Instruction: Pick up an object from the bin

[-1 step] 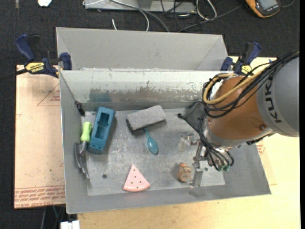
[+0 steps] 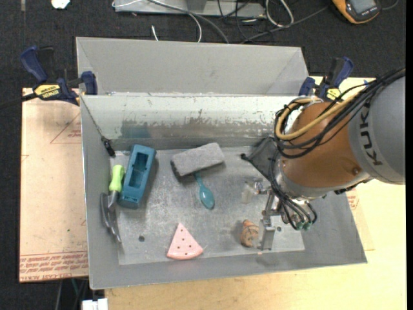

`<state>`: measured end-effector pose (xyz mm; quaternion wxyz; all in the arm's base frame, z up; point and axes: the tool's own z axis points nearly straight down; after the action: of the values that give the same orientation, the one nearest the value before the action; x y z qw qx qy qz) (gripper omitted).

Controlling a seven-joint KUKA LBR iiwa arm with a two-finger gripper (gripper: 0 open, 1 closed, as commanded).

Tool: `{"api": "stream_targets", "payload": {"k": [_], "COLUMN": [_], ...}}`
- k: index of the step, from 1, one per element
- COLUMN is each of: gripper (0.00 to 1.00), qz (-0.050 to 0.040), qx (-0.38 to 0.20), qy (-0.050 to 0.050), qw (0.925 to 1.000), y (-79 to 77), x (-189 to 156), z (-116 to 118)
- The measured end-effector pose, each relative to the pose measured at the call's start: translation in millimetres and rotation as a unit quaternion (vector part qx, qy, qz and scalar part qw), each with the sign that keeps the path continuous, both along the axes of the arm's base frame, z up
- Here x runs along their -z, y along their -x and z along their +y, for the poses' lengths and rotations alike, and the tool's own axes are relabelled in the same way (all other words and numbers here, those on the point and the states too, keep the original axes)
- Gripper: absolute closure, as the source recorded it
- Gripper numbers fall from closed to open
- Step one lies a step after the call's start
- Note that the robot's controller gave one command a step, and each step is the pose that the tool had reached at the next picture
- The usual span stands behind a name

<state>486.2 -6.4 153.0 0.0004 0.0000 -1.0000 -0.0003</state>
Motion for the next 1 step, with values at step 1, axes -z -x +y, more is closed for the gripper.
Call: {"api": "stream_targets", "payload": {"k": [1], "gripper": [0.00], "qz": [-0.0112], "qx": [0.000], "qy": [0.000], "qw": [0.9999], "y": [1.3], "x": [83.2], "z": [-27.0]}}
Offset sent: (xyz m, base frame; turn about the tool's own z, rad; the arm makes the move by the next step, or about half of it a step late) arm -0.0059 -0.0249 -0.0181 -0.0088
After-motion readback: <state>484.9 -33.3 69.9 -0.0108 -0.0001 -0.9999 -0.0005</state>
